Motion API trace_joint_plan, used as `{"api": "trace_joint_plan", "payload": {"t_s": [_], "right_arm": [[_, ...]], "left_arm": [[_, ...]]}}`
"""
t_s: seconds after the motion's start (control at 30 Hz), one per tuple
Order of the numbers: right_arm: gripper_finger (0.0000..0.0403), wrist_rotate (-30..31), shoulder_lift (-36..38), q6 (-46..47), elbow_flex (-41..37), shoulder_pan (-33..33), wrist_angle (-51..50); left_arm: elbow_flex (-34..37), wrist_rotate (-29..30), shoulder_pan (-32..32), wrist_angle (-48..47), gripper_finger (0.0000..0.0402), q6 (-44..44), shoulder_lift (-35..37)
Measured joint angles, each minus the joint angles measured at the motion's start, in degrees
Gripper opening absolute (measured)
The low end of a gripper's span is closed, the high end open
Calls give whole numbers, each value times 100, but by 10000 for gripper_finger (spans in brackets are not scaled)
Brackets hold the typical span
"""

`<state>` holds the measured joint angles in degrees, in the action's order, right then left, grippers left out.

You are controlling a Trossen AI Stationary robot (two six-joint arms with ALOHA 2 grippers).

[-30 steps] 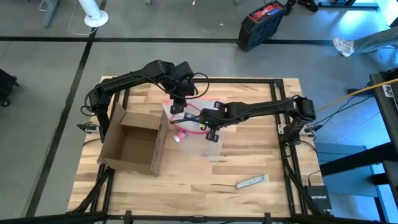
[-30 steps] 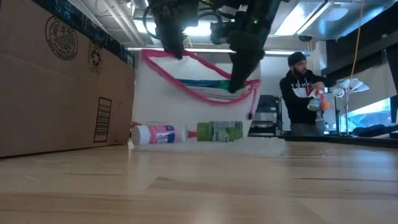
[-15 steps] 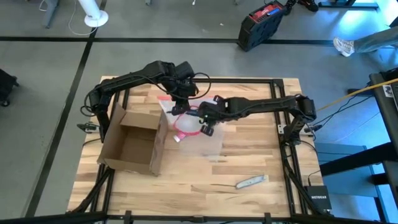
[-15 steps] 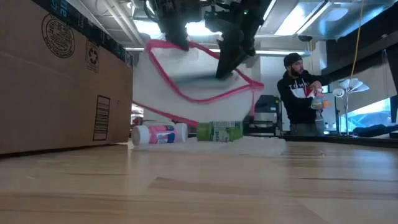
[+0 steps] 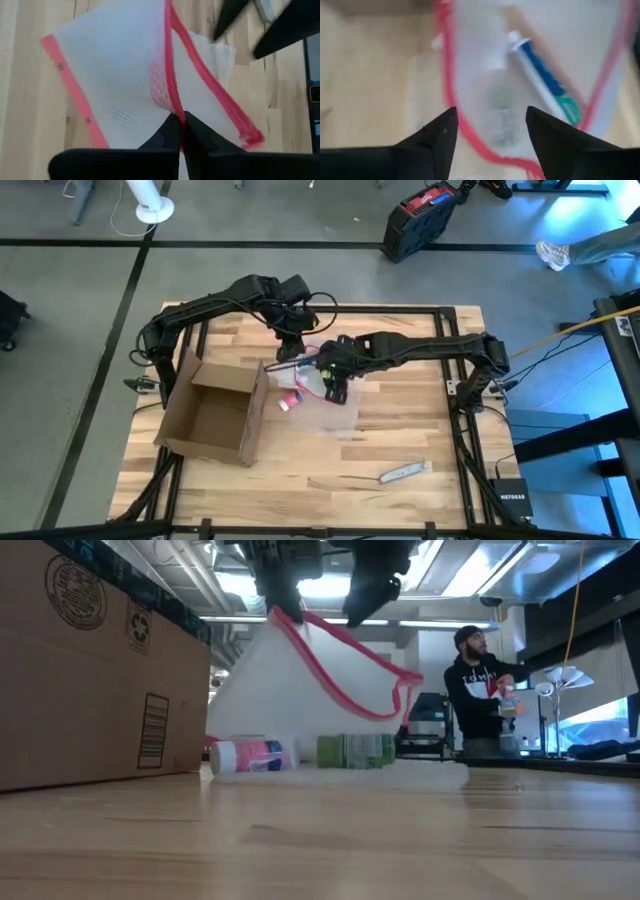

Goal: Unpack boxes
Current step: Put the blue toothpaste into the transparent zip bag, then put the pink bottle into the transparent zip bag

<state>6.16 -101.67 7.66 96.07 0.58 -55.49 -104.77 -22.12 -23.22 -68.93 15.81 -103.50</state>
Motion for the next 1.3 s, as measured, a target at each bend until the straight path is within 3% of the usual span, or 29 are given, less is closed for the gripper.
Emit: {"api": "trace_joint_plan", "payload": {"t_s": [0.2, 0.3, 0.53, 0.63, 0.83, 1.13, 1.3], "right_arm": [[184, -792, 0, 112, -138, 579, -776], [173, -875, -13, 446, -278, 1021, -912], [166, -526, -82, 491, -601, 1561, 913], [166, -613, -343, -6, -651, 1419, 1590], [166, -1381, -1135, -956, -666, 908, 2405], [166, -1040, -1779, -2340, -666, 419, 3394], [166, -914, -2010, -2619, -664, 157, 3641]], "left_arm": [[0, 3, -86, 74, 0, 8, 0], [0, 10, -121, 62, 0, 66, 0], [0, 20, -205, 101, 0, 90, 0], [0, 24, -208, 103, 0, 85, 0], [0, 191, -214, 114, 0, 245, 0], [0, 247, -240, 87, 0, 254, 0], [0, 245, -238, 81, 0, 205, 0]]}}
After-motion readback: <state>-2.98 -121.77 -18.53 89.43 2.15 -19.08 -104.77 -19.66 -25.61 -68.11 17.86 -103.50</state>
